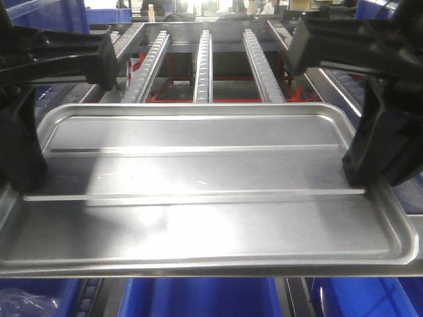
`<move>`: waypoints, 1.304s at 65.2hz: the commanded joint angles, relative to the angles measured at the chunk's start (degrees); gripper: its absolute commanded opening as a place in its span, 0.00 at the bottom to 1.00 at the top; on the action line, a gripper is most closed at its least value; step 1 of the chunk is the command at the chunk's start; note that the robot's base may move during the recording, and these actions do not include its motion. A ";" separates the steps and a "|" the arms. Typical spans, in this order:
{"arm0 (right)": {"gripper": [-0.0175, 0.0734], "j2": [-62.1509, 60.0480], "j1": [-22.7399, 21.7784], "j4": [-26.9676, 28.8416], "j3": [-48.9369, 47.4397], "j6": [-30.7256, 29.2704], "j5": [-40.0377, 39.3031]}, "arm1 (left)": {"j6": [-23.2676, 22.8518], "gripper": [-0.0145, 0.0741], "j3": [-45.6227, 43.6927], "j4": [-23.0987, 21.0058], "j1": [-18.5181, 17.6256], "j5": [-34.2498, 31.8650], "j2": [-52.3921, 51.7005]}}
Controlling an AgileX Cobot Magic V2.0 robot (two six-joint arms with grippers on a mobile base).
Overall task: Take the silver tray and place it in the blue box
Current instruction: 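Lift the tray with both grippers and pull it off the rack, then hold the tray level with both grippers while the base turns away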
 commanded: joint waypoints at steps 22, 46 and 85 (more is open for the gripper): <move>0.25 -1.58 -0.01 -1.44 -1.45 -0.15 -2.31 | -0.44 0.15 -1.40 1.25 -0.34 -0.27 -1.83; 0.25 -1.58 -0.01 -1.44 -1.45 -0.15 -2.31 | -0.44 0.15 -1.40 1.25 -0.34 -0.27 -1.83; 0.25 -1.58 -0.01 -1.44 -1.45 -0.15 -2.31 | -0.44 0.15 -1.40 1.19 -0.34 -0.27 -1.83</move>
